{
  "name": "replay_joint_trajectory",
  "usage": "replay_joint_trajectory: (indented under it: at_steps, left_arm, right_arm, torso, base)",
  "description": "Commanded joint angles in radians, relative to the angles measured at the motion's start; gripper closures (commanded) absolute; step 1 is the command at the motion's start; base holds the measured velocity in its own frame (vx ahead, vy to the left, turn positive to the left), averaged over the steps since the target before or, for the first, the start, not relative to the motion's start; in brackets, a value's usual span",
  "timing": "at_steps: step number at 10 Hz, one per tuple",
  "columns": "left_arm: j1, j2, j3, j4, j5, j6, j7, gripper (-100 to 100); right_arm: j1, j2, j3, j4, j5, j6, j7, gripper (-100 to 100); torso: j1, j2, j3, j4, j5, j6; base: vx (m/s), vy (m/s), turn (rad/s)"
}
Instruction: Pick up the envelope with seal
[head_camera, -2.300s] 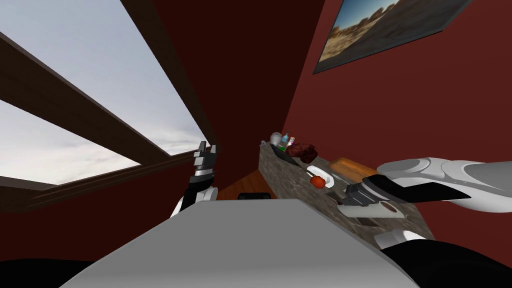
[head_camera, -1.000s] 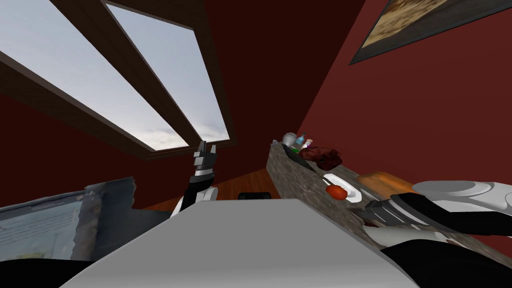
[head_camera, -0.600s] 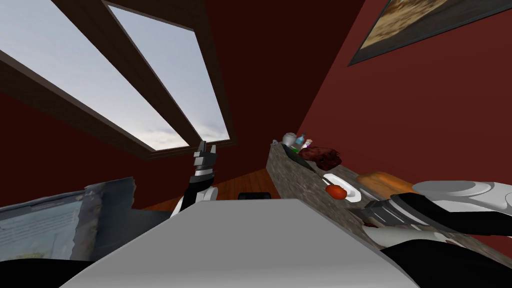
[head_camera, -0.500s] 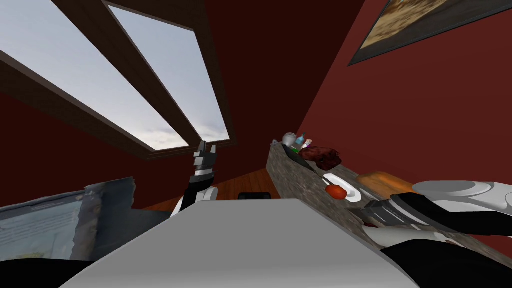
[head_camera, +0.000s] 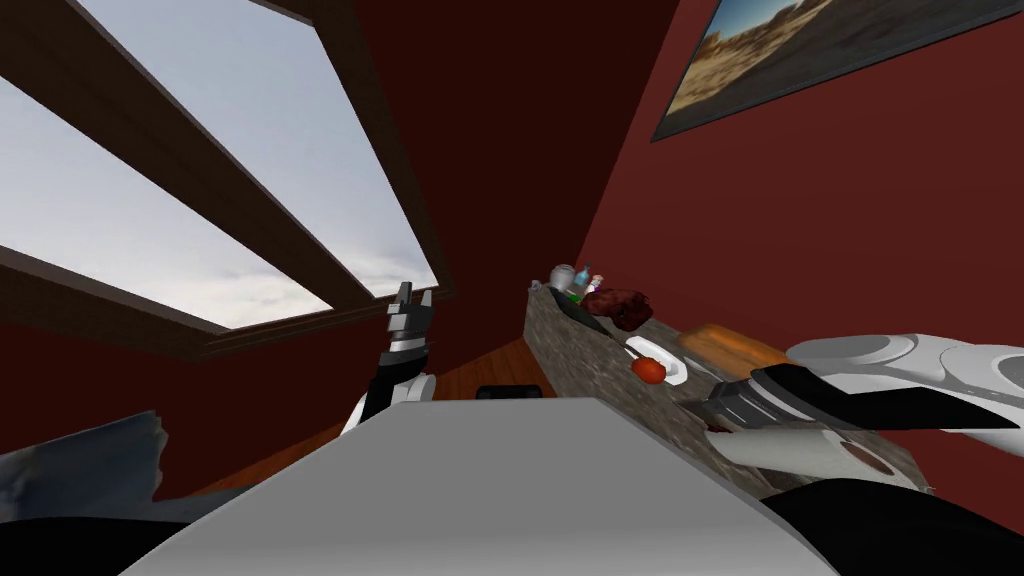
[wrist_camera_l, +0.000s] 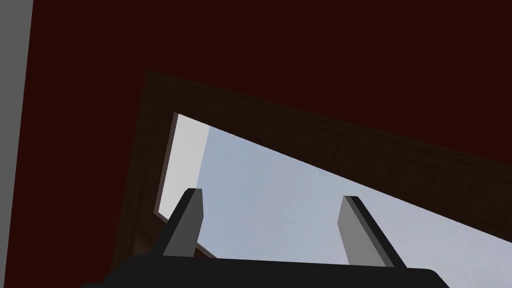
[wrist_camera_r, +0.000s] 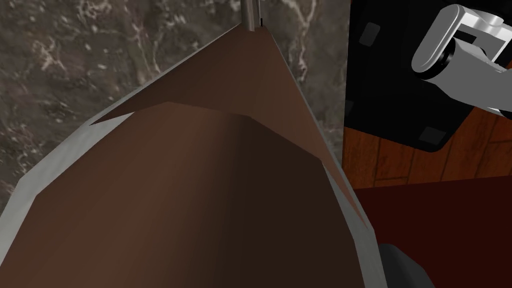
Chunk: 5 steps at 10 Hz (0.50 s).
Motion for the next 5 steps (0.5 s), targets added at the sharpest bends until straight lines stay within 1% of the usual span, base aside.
replay_joint_trajectory:
  at_steps: [1, 4, 5]
  left_arm:
    - [0.0, 0.0, 0.0, 0.0, 0.0, 0.0, 0.0, 0]
    - [0.0, 0.0, 0.0, 0.0, 0.0, 0.0, 0.0, 0]
    - [0.0, 0.0, 0.0, 0.0, 0.0, 0.0, 0.0, 0]
  right_arm:
    - [0.013, -0.031, -0.027, -0.035, 0.003, 0.017, 0.0, 100]
    - [0.01, -0.103, -0.037, -0.109, -0.018, 0.048, 0.015, 100]
    - [0.01, -0.103, -0.037, -0.111, -0.018, 0.048, 0.015, 100]
  torso:
    - [0.0, 0.0, 0.0, 0.0, 0.0, 0.0]
    - [0.001, 0.0, 0.0, 0.0, 0.0, 0.0]
    - [0.001, 0.001, 0.0, 0.0, 0.0, 0.001]
  base:
    - [0.072, -0.036, -0.184]
    - [0.076, -0.025, -0.236]
    - [0.044, -0.013, -0.07]
